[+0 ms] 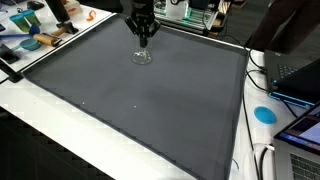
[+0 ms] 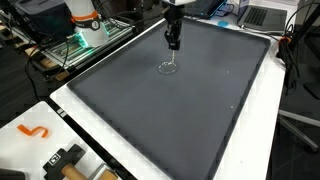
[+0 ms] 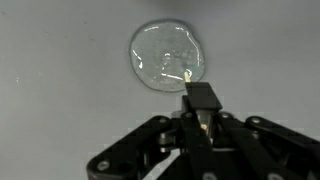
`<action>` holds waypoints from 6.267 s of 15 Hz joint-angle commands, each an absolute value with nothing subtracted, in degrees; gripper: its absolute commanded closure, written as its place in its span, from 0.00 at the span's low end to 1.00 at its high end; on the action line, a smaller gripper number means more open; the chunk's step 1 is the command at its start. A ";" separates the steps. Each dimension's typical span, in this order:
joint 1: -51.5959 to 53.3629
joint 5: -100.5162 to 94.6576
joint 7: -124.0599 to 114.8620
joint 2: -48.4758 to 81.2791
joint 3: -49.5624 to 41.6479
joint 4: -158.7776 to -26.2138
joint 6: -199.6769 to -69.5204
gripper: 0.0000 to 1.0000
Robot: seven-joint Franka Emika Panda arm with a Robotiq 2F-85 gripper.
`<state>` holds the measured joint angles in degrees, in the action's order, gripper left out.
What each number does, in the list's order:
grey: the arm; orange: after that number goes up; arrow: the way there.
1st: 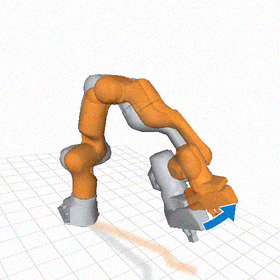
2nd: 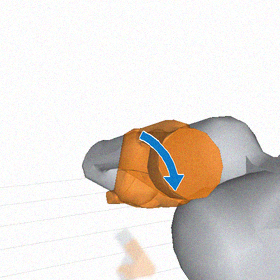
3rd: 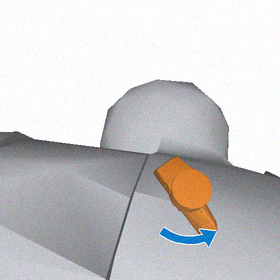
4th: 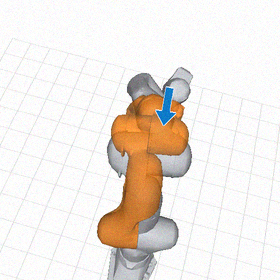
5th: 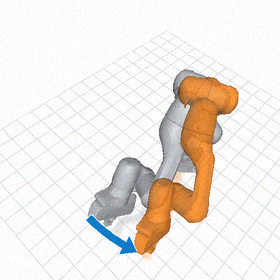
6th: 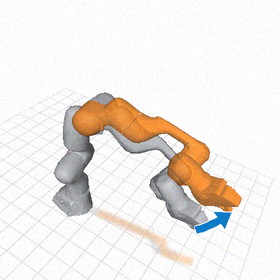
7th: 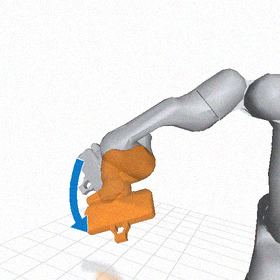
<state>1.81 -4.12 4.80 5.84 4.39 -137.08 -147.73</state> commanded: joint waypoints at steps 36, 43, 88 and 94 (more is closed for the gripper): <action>2.26 -5.17 4.31 -0.12 3.64 -136.43 -143.30 0.97; 3.01 -13.11 -1.10 -1.55 4.59 -132.48 -135.74 0.97; 13.57 -65.06 -48.11 16.28 8.94 -124.62 -125.88 0.97; 13.58 -66.73 -49.07 17.87 8.95 -123.61 -125.00 0.97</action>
